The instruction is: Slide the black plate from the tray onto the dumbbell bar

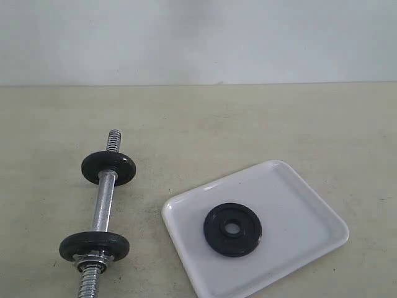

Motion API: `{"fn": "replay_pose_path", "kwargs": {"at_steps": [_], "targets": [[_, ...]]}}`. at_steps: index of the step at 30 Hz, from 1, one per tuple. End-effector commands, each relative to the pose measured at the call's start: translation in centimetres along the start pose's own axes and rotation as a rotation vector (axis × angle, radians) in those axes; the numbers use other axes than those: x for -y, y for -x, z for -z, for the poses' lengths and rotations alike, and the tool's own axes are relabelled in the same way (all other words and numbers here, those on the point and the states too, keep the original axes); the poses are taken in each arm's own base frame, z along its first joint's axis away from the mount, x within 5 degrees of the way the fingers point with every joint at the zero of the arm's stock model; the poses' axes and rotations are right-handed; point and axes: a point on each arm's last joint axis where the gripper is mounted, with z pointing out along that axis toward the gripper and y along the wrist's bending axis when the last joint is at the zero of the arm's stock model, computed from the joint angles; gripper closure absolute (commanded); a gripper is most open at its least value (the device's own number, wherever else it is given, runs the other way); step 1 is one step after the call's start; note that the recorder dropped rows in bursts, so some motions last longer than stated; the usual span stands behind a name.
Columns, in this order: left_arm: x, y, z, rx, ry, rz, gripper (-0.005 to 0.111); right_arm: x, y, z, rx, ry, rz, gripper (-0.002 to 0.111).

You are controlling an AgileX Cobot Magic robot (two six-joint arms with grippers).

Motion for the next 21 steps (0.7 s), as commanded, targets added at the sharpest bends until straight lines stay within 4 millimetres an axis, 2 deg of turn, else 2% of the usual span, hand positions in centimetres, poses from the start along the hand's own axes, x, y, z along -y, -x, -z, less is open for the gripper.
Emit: {"fn": "replay_pose_path", "kwargs": {"at_steps": [1,3,5,7,9,12,15,19,21], "targets": [[-0.1,-0.4,0.0,-0.061,0.016,0.267,0.102,-0.1,0.0,0.0,0.003,0.017,-0.153,0.109],[-0.1,-1.3,0.1,-0.159,0.035,0.306,0.102,-0.3,-0.1,0.0,-0.014,0.031,-0.163,0.109],[-0.1,-1.2,0.1,-0.159,0.036,0.306,0.102,-0.4,-0.1,0.0,-0.019,0.039,-0.098,0.109],[-0.3,-1.2,0.2,-0.231,0.049,0.308,0.102,-0.4,-0.7,-0.1,-0.104,0.011,0.019,0.109],[-0.5,-1.1,0.3,-0.32,0.05,0.285,0.102,-1.1,0.2,-0.7,-0.208,-0.074,0.189,0.109],[-0.4,-1.1,0.5,-0.395,-0.016,0.193,0.102,-2.3,2.2,-2.5,-0.266,-0.165,0.365,0.109],[0.0,-1.2,0.7,-0.443,-0.087,0.164,0.102,-2.7,2.8,-4.2,-0.334,-0.194,0.454,0.109],[0.8,-1.4,0.8,-0.516,-0.153,0.3,0.102,-2.5,2.7,-6.7,-0.51,-0.263,0.577,0.109],[1.3,-1.5,0.9,-0.546,-0.178,0.393,0.102,-2.1,2.0,-7.8,-0.635,-0.286,0.648,0.109]]}}
